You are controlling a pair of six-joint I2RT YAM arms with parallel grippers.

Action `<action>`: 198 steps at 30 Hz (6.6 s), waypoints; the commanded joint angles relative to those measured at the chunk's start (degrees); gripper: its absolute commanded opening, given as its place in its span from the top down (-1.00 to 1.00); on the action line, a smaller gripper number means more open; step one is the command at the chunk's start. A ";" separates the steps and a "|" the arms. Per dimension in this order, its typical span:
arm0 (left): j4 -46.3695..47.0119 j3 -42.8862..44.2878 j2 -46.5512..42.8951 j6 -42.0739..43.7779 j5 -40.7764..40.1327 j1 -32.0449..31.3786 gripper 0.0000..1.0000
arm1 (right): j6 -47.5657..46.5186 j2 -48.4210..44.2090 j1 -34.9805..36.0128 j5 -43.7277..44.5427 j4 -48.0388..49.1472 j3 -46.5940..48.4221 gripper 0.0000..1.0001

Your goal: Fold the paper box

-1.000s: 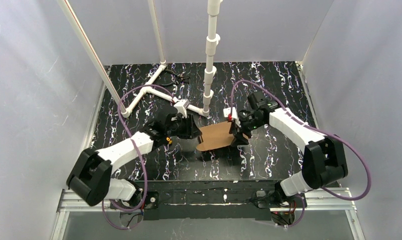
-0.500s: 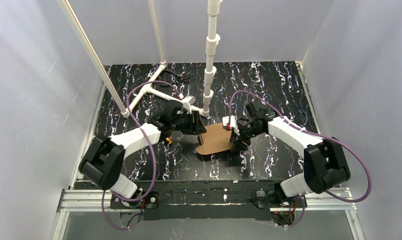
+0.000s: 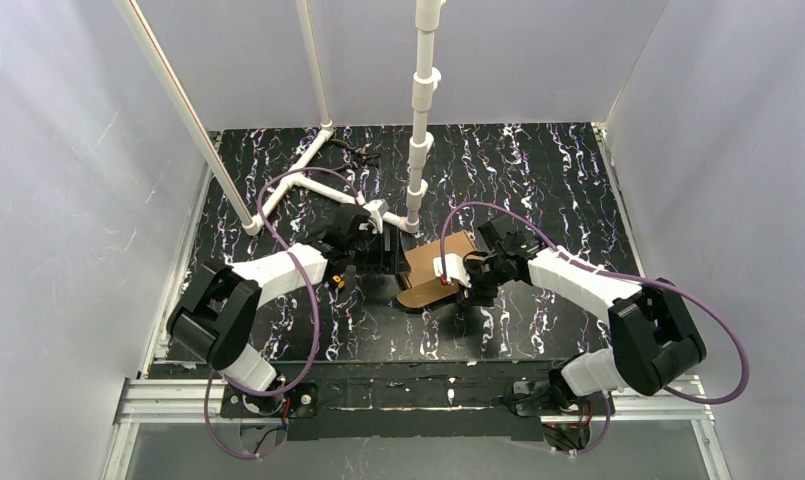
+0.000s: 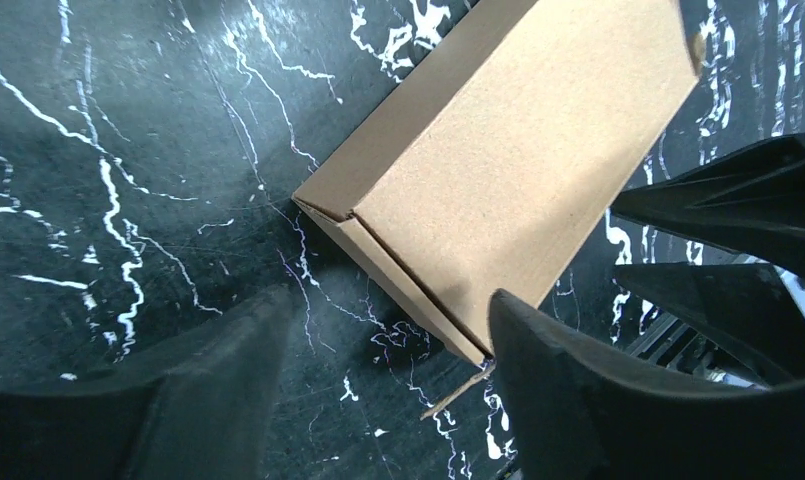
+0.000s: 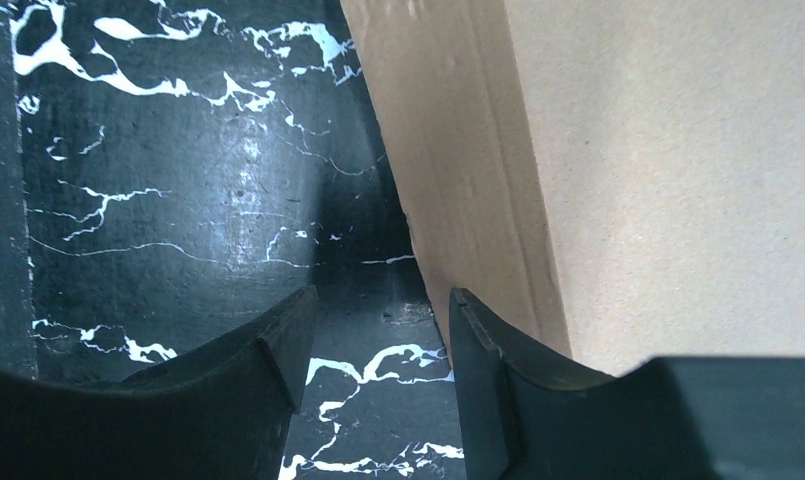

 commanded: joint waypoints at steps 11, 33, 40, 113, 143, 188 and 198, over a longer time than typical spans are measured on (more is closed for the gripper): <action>5.94 -3.80 -4.84 -7.30 3.77 5.21 -0.66 | -1.96 -0.89 0.18 -5.01 -4.55 3.55 -0.18; 4.82 -3.40 2.60 -6.70 4.01 4.82 -0.46 | 18.58 11.54 -1.05 -2.62 5.04 10.76 0.47; 11.83 -7.98 -3.80 -13.78 3.28 5.35 -0.80 | 18.11 14.16 -1.05 -1.19 3.51 10.92 0.55; 24.46 -4.96 11.42 -10.01 15.64 9.43 -0.97 | 23.86 14.51 -7.70 3.59 6.65 11.00 0.54; 36.37 -4.76 15.47 -17.55 19.88 4.73 -0.80 | 22.63 11.29 -11.07 -4.74 8.57 6.53 0.53; -38.36 18.09 -18.32 26.95 -24.60 -12.20 0.95 | 30.88 -7.24 -43.56 -36.87 -2.93 13.54 -0.40; -37.91 24.16 -1.83 33.36 -77.35 -33.40 1.00 | 32.82 -6.29 -44.37 -35.50 -0.70 11.95 -0.41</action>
